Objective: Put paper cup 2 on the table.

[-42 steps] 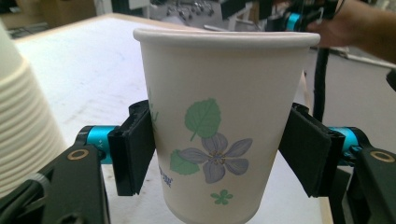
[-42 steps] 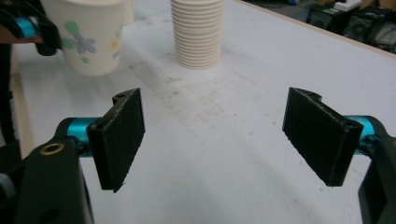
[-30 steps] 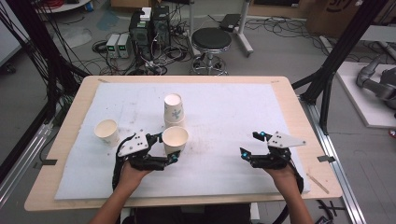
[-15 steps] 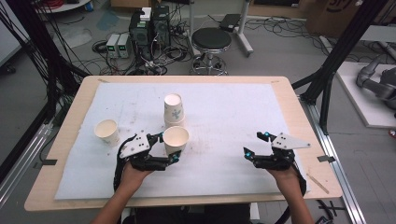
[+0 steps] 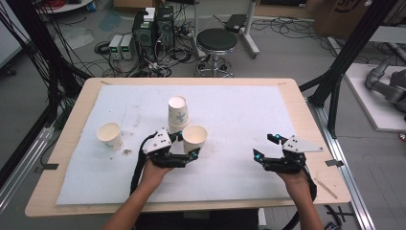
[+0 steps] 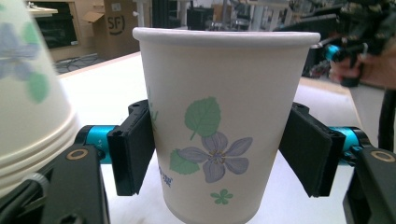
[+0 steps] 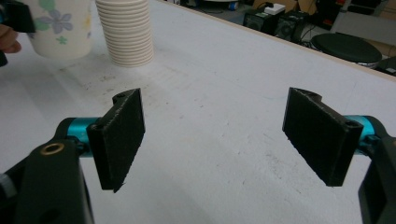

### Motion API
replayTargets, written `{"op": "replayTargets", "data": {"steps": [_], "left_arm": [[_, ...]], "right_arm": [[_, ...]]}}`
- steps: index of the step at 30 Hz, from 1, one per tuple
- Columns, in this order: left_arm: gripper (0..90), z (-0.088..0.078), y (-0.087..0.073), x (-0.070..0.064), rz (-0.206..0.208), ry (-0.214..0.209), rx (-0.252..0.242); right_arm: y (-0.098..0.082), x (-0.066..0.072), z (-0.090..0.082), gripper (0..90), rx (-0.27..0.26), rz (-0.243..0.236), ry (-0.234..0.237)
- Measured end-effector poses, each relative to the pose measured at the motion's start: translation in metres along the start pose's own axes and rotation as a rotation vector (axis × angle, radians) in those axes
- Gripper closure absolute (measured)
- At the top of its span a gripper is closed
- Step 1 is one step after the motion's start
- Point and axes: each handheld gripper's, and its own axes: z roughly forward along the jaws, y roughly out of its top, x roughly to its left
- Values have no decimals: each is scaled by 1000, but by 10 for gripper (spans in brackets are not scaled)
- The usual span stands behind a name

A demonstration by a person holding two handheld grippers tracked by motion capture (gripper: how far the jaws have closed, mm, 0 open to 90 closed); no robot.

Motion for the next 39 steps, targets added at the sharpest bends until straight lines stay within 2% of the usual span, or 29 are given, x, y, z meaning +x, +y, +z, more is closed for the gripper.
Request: {"op": "replayTargets", "data": {"steps": [6,10,13,17,22,24,33,39], "left_arm": [[306,36,1,-7,20,-7,25],[306,54,0,-9,18,-7,40],[306,65,-3,-9,26,-6,83],[306,75,-7,-8,17,12,126],[309,81,-12,-7,11,50,214],[313,81,-11,-8,18,64,227],[314,76,-9,-12,54,76,335],[312,68,-10,-14,62,80,375]], "right_arm": [[1,-1,0,216,-8,-3,2],[0,-1,-1,216,-2,-2,3],[-1,-1,-1,216,0,1,6],[-1,-2,0,216,0,4,10],[-1,-1,0,216,2,2,14],[-1,-1,0,216,4,2,14],[-1,-1,0,216,2,-1,22],[0,-1,1,216,2,-5,28]]}}
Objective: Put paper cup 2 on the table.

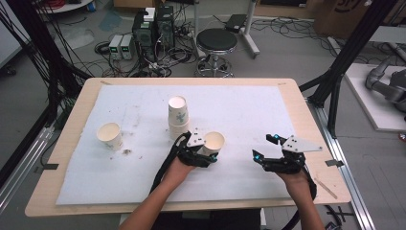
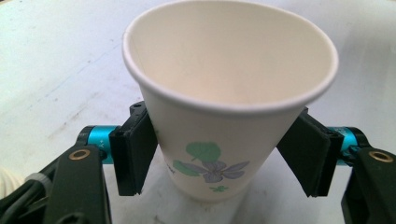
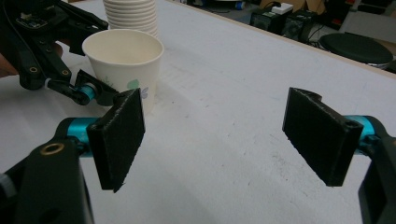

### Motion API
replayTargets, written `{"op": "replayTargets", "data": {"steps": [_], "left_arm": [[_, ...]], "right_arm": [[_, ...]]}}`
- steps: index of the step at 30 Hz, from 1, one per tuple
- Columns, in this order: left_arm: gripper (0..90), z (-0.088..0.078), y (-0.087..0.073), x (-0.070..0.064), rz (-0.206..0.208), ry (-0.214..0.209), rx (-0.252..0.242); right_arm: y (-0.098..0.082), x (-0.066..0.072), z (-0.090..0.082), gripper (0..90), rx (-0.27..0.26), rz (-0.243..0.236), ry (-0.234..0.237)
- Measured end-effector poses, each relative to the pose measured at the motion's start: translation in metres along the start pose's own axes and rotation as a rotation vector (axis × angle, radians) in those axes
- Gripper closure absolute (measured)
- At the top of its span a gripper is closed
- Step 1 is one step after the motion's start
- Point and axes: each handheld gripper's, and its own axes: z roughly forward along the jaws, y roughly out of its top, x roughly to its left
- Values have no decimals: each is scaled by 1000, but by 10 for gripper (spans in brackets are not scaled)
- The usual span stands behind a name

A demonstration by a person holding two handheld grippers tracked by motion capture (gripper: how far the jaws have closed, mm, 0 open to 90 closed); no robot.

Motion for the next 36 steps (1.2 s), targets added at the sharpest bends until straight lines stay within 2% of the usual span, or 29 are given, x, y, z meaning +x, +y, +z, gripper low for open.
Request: {"op": "replayTargets", "data": {"steps": [4,8,10,13,15,17,20,23,25,27,36], "left_arm": [[302,-2,-3,2,-4,-6,2],[219,-7,-5,4,-36,-30,-20],[212,-14,-6,4,-35,-35,-40],[190,-28,-9,5,-42,-33,-70],[189,-40,-11,8,-54,-45,-96],[186,-53,-14,10,-65,-55,-132],[186,-75,-18,15,-66,-47,-197],[167,-95,-23,22,-65,-19,-247],[167,-108,-27,27,-64,11,-264],[167,-119,-32,30,-83,33,-290],[176,-167,-58,41,-111,125,-354]], "right_arm": [[0,0,1,216,4,-2,3],[0,0,0,216,6,1,4],[0,0,0,216,6,0,6],[0,0,-1,216,3,7,4],[-1,0,-1,216,3,10,5],[-1,0,-2,216,6,10,5],[-2,-2,-2,215,6,5,-1],[-3,-4,-3,216,6,12,-7],[-4,-5,-3,215,6,11,-8],[-4,-5,-3,215,10,9,-6],[-1,-1,-5,212,18,-1,-15]]}}
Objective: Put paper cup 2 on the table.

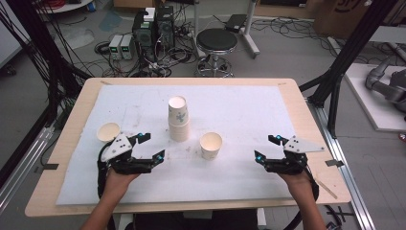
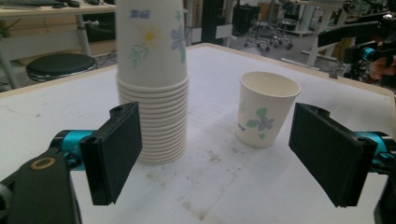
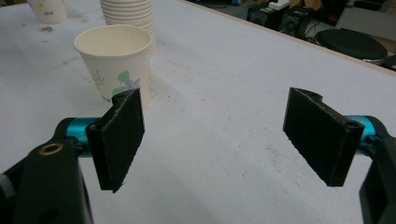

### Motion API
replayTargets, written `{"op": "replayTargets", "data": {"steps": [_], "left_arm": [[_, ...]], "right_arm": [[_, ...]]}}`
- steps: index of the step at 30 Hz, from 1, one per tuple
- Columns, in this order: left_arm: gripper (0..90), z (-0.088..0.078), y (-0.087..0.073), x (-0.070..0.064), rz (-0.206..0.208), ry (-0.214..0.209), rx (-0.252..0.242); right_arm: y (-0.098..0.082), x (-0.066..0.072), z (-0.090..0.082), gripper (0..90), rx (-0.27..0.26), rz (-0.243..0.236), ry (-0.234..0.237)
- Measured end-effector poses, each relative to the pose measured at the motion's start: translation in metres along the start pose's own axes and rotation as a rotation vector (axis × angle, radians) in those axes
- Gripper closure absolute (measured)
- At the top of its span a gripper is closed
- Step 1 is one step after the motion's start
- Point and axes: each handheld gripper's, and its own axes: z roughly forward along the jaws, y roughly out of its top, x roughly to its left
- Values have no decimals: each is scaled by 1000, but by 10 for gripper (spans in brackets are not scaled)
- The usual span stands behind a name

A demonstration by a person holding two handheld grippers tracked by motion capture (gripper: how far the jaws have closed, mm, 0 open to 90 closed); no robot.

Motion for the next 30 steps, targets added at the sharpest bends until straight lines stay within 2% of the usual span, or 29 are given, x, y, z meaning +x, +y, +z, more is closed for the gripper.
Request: {"op": "replayTargets", "data": {"steps": [5,10,16,25,30], "left_arm": [[176,-19,-8,6,-17,41,-33],[181,-26,-13,11,-14,74,-35],[187,-30,-16,11,-17,84,-42],[187,-30,-17,11,-14,94,-43],[187,-28,-18,11,-11,91,-27]], "right_arm": [[0,11,-3,212,2,-4,2],[-2,18,-5,212,3,-15,-6],[-2,19,-6,212,-4,-19,-18],[-5,19,-5,212,-1,-15,-10],[-7,19,-3,212,2,-22,-5]]}}
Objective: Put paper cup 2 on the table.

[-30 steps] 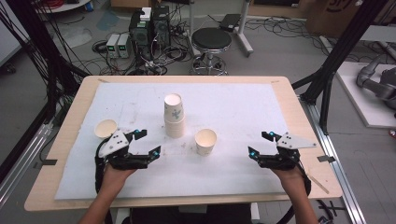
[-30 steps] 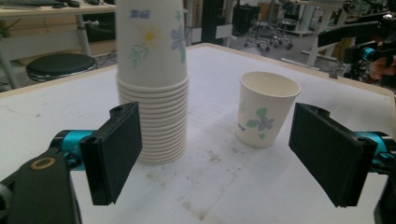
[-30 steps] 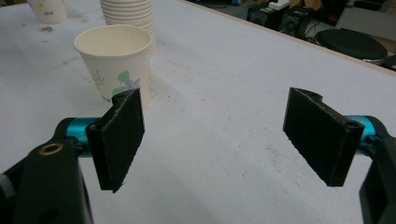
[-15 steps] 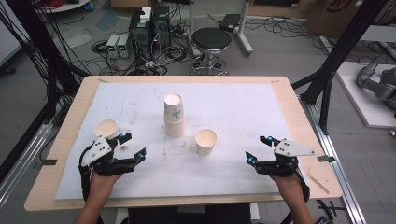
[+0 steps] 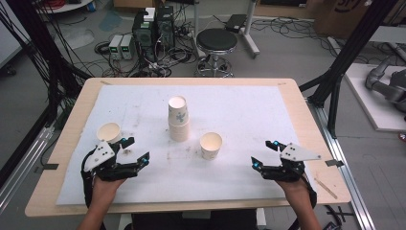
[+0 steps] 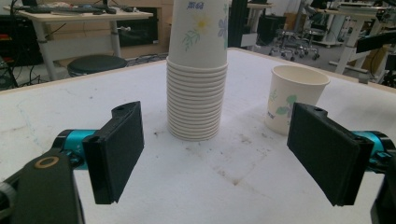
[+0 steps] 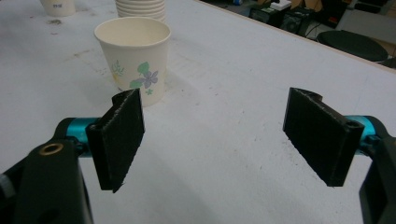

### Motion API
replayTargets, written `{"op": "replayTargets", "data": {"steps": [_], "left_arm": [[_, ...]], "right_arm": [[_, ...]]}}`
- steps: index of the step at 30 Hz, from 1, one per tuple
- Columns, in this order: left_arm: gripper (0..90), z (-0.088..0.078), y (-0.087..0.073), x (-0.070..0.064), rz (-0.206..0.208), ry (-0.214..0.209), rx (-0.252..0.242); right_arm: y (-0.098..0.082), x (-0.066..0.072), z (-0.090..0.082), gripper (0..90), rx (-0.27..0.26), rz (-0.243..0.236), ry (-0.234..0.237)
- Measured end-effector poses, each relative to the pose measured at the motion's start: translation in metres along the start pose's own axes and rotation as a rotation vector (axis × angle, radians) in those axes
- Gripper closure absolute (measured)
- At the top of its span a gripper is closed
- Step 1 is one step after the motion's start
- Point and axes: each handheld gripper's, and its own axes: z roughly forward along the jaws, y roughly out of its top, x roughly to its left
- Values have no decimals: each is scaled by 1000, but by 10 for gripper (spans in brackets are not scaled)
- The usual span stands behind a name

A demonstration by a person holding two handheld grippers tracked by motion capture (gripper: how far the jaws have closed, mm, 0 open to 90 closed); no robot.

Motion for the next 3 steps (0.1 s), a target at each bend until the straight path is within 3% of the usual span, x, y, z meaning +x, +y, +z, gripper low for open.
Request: {"op": "replayTargets", "data": {"steps": [3], "left_arm": [[187,1,0,0,-3,-2,-1]], "right_arm": [[0,0,0,212,-4,3,0]]}}
